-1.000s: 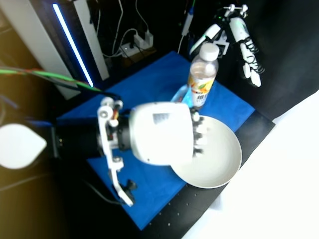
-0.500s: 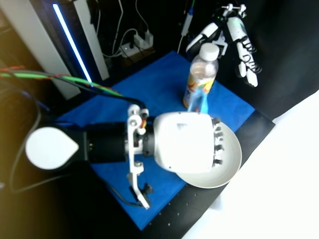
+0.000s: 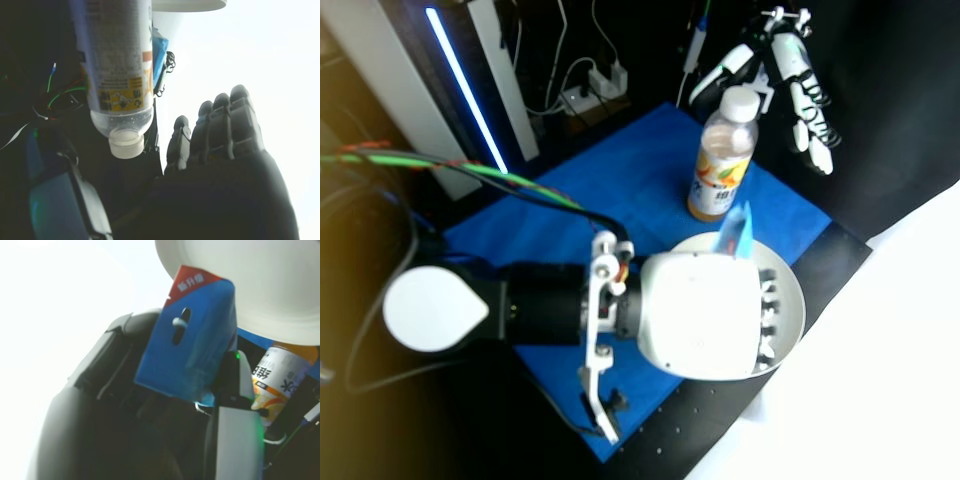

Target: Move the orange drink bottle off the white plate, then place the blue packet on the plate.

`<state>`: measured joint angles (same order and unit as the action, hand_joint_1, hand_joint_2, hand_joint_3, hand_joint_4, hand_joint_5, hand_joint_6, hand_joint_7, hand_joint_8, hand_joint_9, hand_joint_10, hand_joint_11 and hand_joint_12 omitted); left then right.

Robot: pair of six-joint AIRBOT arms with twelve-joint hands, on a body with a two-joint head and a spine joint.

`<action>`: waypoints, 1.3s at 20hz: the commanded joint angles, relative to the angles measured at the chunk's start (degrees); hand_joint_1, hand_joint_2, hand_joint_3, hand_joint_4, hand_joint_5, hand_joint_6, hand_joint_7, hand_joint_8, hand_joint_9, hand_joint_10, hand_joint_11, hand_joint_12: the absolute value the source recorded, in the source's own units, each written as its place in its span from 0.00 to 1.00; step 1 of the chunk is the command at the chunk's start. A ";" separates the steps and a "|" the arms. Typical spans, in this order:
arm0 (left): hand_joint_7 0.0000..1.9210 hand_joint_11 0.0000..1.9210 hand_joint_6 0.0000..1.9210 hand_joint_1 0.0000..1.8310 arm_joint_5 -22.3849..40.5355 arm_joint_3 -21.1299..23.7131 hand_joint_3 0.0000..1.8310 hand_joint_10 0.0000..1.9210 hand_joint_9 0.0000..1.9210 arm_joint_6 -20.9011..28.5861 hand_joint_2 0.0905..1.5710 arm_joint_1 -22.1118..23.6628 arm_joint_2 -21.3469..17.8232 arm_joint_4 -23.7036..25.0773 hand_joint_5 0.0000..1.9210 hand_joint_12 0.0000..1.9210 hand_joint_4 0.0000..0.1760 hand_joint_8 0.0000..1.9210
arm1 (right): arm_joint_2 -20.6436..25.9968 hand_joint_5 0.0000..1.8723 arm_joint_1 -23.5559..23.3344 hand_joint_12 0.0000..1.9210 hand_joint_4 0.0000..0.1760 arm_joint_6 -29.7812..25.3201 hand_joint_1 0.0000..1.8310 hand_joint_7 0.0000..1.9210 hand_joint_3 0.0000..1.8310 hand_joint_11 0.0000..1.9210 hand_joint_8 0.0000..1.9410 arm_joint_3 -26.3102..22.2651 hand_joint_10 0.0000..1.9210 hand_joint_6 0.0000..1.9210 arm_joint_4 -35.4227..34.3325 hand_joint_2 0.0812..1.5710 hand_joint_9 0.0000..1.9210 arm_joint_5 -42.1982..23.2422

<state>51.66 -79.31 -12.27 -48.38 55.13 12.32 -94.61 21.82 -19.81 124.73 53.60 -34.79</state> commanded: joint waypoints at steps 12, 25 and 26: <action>0.00 0.00 0.00 0.31 7.65 0.95 0.01 0.00 0.00 0.93 0.42 0.97 0.09 -1.50 0.00 0.00 1.00 0.00 | -2.70 0.61 1.28 0.94 0.00 -0.50 0.67 0.56 0.00 0.44 0.53 3.11 0.81 0.35 -3.84 0.64 0.50 -1.35; 0.00 0.00 0.00 0.32 8.17 1.43 0.00 0.00 0.00 0.94 0.43 1.05 0.06 -1.25 0.00 0.00 1.00 0.00 | -3.43 0.26 2.43 0.62 0.00 -0.87 0.55 0.43 0.00 0.22 0.00 3.27 0.05 0.00 -2.51 0.52 0.45 -0.12; 0.00 0.00 0.00 0.32 8.16 1.43 0.00 0.00 0.00 0.95 0.42 1.05 0.07 -1.25 0.00 0.00 1.00 0.00 | -3.45 0.18 2.43 0.62 0.34 -1.16 0.51 0.39 0.00 0.14 0.00 3.27 0.02 0.00 -2.13 0.51 0.40 -0.13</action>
<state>53.04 -77.95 -11.84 -48.03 55.18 13.65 -98.02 24.60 -20.71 127.74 54.48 -31.66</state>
